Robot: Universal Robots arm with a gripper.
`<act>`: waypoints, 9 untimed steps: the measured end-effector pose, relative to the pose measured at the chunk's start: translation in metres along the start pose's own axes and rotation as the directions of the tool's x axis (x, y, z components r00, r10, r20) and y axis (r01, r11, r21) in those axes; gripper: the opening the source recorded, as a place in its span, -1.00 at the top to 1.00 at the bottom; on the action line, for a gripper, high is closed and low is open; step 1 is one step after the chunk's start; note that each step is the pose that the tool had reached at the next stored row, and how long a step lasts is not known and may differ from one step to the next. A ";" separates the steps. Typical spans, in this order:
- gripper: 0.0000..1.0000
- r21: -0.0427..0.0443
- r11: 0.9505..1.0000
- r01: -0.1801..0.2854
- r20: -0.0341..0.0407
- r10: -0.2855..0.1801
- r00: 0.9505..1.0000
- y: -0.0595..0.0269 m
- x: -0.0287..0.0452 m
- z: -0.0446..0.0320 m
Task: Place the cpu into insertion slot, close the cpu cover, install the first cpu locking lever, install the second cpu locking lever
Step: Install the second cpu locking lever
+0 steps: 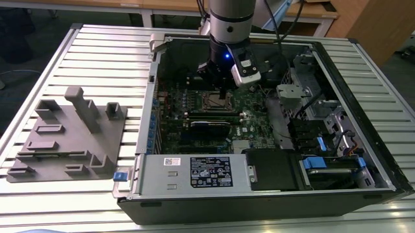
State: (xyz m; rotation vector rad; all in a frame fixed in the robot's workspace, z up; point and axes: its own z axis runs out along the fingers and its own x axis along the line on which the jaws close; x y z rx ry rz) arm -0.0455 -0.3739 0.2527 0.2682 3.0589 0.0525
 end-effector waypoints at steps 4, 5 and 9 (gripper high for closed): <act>0.79 0.000 1.000 0.000 -0.001 0.000 1.000 0.0000 0.0000 0.0004; 0.79 0.000 1.000 0.000 -0.001 0.000 1.000 0.0000 0.0000 0.0004; 0.79 0.000 1.000 0.000 -0.001 0.000 1.000 -0.0001 0.0001 0.0020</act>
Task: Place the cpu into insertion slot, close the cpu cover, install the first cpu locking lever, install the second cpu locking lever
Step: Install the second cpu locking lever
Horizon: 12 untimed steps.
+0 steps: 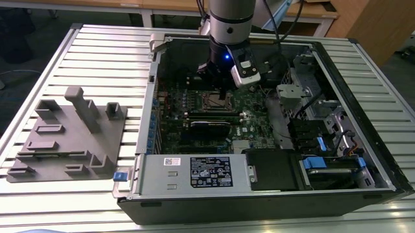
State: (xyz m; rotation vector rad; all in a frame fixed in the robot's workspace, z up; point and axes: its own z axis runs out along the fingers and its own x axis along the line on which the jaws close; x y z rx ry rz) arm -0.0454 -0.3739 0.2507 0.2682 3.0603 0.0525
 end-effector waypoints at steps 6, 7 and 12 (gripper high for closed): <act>0.79 0.000 1.000 0.000 0.000 0.000 1.000 -0.0002 0.0003 0.0039; 0.79 0.000 1.000 0.000 0.000 0.000 1.000 -0.0002 0.0003 0.0042; 0.79 0.000 1.000 0.000 0.000 0.000 1.000 -0.0004 0.0006 0.0100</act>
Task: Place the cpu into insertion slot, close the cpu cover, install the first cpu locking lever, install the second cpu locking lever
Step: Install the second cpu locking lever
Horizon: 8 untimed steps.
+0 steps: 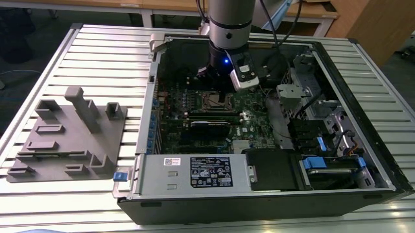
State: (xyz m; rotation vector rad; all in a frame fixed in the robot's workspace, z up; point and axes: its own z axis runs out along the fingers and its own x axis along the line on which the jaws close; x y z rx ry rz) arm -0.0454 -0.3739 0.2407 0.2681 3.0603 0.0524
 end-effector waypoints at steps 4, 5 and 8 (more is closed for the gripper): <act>0.79 0.000 1.000 0.000 0.000 0.000 1.000 0.0000 0.0000 0.0006; 0.79 0.000 1.000 0.000 0.000 0.000 1.000 0.0000 0.0001 0.0006; 0.79 0.000 1.000 0.000 0.000 0.000 1.000 0.0000 0.0000 0.0006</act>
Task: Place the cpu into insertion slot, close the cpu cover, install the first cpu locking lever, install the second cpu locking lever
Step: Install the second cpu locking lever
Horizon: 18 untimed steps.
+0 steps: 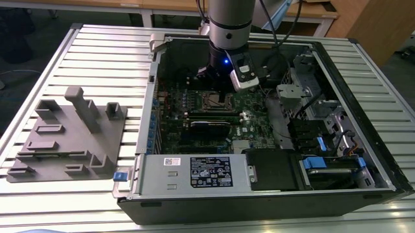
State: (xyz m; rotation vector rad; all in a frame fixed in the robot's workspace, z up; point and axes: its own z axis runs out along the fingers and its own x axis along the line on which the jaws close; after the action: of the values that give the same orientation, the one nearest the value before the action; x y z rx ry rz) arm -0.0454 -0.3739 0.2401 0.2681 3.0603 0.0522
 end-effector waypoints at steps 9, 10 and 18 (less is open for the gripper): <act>0.79 0.000 1.000 0.000 0.000 0.000 1.000 -0.0001 0.0002 0.0032; 0.79 0.000 1.000 0.000 0.000 0.000 1.000 -0.0001 0.0002 0.0039; 0.79 0.000 1.000 0.000 0.000 0.000 1.000 -0.0002 0.0003 0.0043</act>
State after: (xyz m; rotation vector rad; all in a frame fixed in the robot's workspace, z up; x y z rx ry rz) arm -0.0454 -0.3739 0.2358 0.2681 3.0603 0.0521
